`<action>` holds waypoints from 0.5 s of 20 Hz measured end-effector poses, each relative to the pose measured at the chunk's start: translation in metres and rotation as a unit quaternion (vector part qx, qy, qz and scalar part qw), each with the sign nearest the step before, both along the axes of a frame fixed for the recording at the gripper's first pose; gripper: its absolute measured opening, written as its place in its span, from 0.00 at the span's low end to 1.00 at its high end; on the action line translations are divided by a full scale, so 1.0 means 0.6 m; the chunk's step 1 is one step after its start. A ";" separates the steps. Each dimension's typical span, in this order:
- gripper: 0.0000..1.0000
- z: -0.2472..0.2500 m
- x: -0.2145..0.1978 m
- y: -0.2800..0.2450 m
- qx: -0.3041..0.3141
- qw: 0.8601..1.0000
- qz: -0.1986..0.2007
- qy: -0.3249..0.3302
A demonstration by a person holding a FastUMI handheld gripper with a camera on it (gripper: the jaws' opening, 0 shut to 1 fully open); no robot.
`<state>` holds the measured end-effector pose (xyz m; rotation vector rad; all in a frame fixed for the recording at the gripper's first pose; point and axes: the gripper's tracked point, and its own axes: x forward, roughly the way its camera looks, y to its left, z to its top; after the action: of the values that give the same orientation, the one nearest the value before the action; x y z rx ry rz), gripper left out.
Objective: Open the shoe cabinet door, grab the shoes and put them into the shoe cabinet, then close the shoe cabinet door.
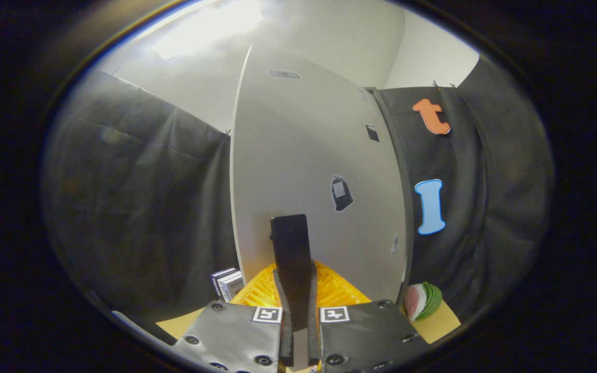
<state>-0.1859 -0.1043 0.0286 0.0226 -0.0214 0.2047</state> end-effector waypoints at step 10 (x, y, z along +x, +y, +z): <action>0.12 0.015 -0.058 -0.099 0.003 0.999 -0.044 -0.011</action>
<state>-0.2204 -0.1637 0.0378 0.0252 -0.0441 0.1159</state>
